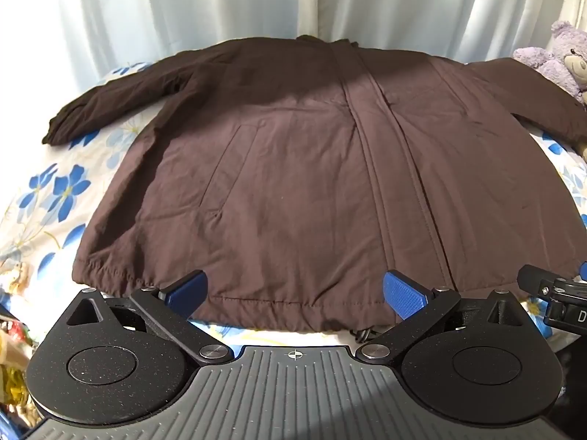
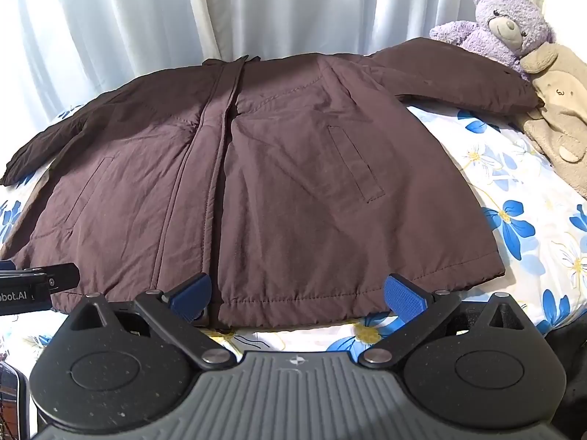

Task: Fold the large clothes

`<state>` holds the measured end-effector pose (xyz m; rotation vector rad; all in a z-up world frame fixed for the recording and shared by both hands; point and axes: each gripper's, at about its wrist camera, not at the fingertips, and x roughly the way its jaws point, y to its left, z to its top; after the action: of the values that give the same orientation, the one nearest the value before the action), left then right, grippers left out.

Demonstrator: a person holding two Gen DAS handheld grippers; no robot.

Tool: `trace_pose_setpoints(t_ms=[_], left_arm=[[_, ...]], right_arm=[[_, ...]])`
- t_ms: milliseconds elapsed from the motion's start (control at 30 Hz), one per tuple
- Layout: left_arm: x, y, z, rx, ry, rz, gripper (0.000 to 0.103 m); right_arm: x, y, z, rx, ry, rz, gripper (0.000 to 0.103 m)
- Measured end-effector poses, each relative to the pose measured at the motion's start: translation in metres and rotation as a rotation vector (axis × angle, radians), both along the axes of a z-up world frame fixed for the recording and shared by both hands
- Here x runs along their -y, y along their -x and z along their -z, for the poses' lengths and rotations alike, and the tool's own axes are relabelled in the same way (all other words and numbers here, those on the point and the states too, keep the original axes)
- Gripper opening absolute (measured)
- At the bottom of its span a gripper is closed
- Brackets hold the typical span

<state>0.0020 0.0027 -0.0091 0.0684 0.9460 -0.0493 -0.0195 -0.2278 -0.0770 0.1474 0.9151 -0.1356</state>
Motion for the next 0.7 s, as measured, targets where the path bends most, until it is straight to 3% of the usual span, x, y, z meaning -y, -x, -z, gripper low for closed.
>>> trace_pose_setpoints(t_ms=[700], left_arm=[[0.0008, -0.0024, 0.0029, -0.026, -0.010, -0.016, 0.103]], right_arm=[[0.0029, 0.0002, 0.0028, -0.008, -0.025, 0.000, 0.101]])
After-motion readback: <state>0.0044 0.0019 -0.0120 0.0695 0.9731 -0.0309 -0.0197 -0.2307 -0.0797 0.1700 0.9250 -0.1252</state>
